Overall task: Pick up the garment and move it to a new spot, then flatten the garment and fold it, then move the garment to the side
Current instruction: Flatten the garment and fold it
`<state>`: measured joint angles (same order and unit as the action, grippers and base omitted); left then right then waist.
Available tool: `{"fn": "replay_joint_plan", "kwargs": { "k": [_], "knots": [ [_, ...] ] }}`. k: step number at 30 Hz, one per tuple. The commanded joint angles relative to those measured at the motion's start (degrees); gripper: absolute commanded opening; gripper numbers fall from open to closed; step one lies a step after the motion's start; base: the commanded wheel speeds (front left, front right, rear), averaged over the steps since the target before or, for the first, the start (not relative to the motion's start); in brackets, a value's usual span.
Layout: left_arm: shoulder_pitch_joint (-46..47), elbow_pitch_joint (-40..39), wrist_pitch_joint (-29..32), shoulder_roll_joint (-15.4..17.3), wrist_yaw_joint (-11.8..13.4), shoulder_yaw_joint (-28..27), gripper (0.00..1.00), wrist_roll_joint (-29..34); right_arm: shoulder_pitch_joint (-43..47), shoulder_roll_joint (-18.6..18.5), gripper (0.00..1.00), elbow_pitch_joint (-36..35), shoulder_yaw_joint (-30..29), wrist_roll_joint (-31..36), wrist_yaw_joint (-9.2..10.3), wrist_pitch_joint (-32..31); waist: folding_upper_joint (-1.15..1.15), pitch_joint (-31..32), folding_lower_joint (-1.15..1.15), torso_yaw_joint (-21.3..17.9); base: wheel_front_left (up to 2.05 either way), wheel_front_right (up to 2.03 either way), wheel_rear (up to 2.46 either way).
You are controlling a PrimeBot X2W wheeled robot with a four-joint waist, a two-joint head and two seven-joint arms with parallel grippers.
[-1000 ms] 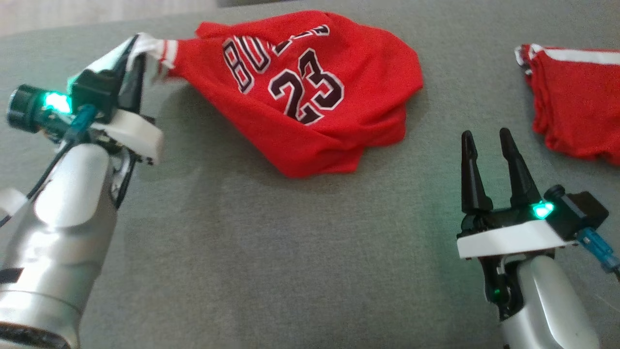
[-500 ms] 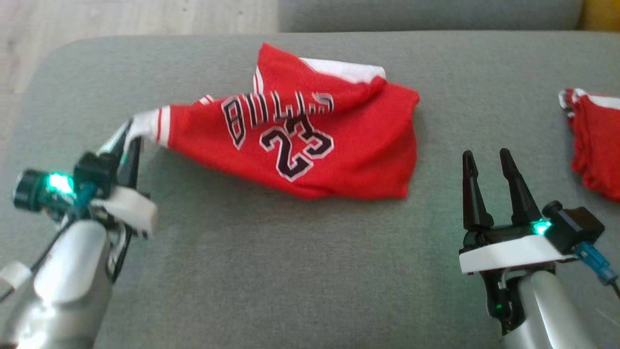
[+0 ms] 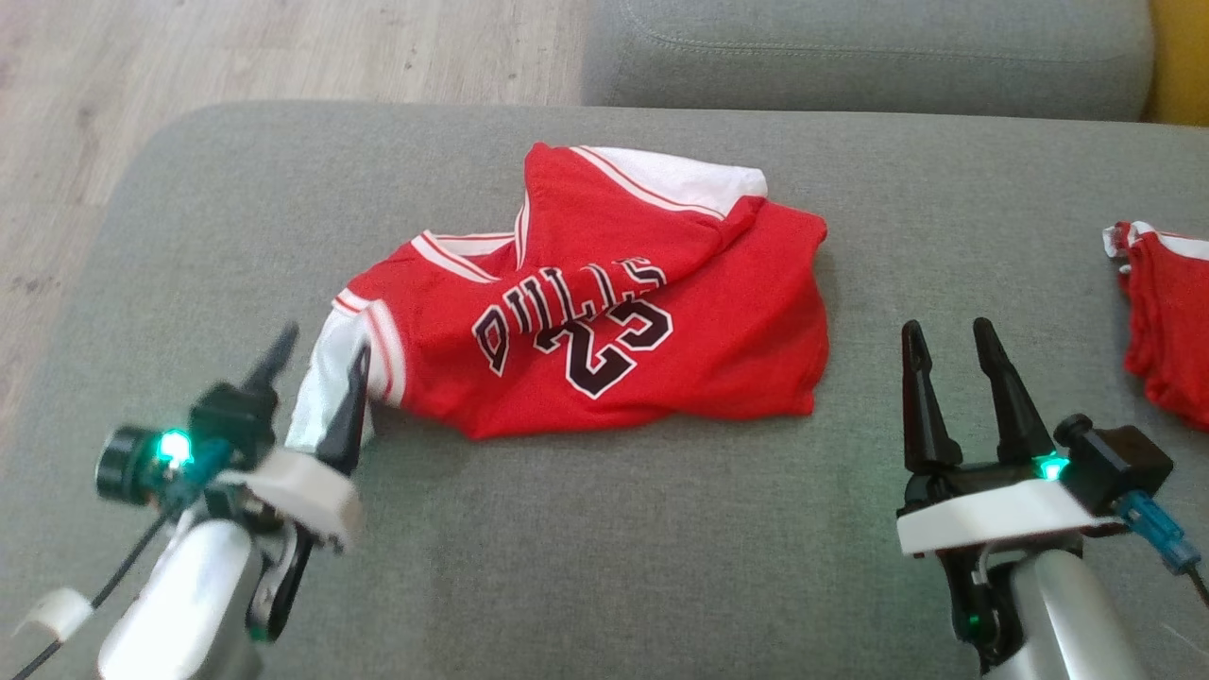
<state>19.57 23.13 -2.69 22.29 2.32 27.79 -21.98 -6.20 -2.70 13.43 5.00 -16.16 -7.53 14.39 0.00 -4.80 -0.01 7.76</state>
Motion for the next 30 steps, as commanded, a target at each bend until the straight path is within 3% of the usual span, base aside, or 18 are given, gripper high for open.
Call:
{"fn": "replay_joint_plan", "kwargs": {
  "k": [1,8,15,24,30],
  "knots": [
    [3.29,-3.88,-2.04,0.55,0.84,-3.54,1.00,-1.10,-1.20,-0.18,1.00,-1.77,1.01,-0.14,0.04,0.61,0.00,0.20,0.01,-0.25,0.00,0.00,0.00],
    [2.37,-11.05,-8.69,-4.35,2.98,-6.47,1.00,-4.68,-0.82,-0.18,1.00,-2.54,-0.39,0.26,0.04,0.61,0.00,1.25,0.01,-1.54,0.00,0.00,0.00],
    [-3.11,-12.16,-11.28,-9.30,3.97,-7.38,1.00,-7.82,0.00,-0.18,1.00,-2.94,-0.86,0.65,0.04,0.61,0.00,1.64,0.01,-3.00,0.00,0.00,0.00],
    [-3.78,-11.81,-12.02,-10.84,2.90,-6.68,1.00,-6.91,-1.66,-0.18,1.00,-3.13,-2.13,1.34,0.04,0.49,0.00,-1.57,0.01,-0.64,0.00,0.00,0.00],
    [-1.78,-11.23,-12.20,-11.91,1.87,-6.82,1.00,-6.48,-8.11,-0.18,1.00,-0.55,-1.89,3.77,0.04,-4.20,0.00,-5.66,0.01,2.66,0.00,0.00,0.00]
  ]
}}
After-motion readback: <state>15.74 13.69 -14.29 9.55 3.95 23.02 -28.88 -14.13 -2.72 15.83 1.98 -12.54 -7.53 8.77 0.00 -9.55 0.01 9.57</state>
